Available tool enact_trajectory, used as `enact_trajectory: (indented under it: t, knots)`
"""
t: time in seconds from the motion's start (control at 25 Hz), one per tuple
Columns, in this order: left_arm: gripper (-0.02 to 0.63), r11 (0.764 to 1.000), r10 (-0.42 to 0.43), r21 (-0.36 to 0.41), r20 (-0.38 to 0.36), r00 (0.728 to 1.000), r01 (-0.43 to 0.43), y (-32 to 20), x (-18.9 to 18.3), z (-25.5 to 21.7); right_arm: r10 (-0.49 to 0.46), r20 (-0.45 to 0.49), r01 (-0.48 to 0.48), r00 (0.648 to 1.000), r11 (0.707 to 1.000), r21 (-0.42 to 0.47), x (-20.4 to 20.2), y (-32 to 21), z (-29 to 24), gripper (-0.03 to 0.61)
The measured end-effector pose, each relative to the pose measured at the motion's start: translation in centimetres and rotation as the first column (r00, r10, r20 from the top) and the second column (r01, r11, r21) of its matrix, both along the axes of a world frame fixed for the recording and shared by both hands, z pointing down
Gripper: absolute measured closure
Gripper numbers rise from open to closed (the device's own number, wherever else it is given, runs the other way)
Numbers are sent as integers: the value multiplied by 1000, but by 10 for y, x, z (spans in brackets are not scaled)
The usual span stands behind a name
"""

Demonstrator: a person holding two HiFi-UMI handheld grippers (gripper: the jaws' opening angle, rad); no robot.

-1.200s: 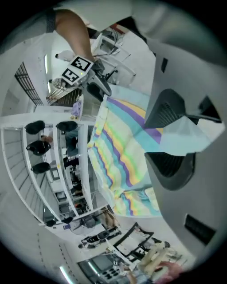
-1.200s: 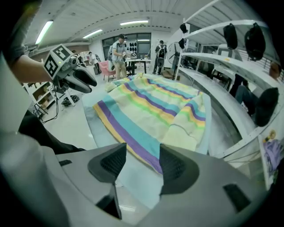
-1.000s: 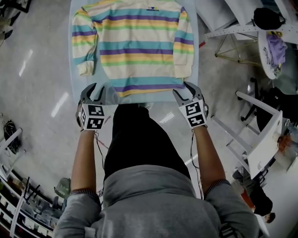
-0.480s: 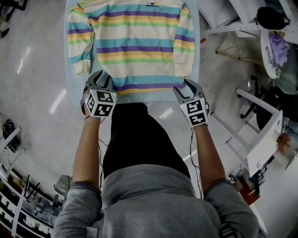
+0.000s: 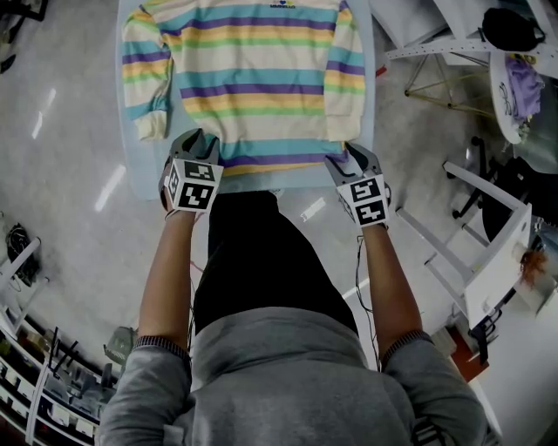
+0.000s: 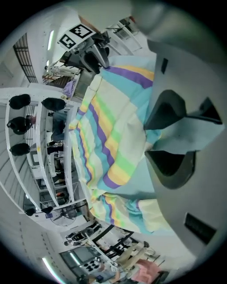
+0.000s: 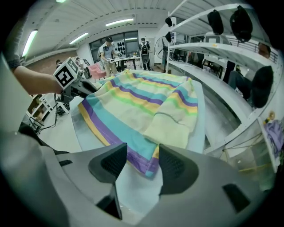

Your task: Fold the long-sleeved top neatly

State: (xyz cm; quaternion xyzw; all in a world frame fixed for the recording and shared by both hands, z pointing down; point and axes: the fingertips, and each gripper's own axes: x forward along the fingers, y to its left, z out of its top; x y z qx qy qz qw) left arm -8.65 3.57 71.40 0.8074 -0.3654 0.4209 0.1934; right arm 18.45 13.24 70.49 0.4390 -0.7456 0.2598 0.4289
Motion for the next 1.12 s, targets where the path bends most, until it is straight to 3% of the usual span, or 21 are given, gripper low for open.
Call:
enact_trajectory:
  t: [0.08,0.12,0.32,0.48,0.72,0.84,0.96,1.12]
  knots:
    - [493,998,-56,-39,-54,997,54,0,-1,0,25,29,-24,999,1000,-14,0,-1,5,344]
    - [575,995,-87,-51,-70,994,83,0,-4,-1,38,46,-37,998,999,-24,-1,-1,7,348]
    - [583,980,-196,-54,-107,975,191,5,-30,-20,83,85,-77,993,994,-73,2,2,18,399]
    - [583,967,-255,-51,-137,957,250,16,-58,-45,107,119,-96,987,991,-95,5,2,16,512]
    - [581,945,-327,-101,-236,915,312,42,-76,-86,150,233,-115,961,981,-158,-2,18,-2,532]
    - [578,928,-362,-185,-248,899,323,62,-77,-80,154,242,-104,958,973,-206,-4,35,-1,532]
    - [543,915,-352,-270,-174,920,299,86,-81,-50,129,200,-78,971,967,-243,-2,53,12,514]
    - [418,890,-380,-323,-136,915,322,95,-95,-34,79,178,-27,981,960,-278,-4,61,19,345]
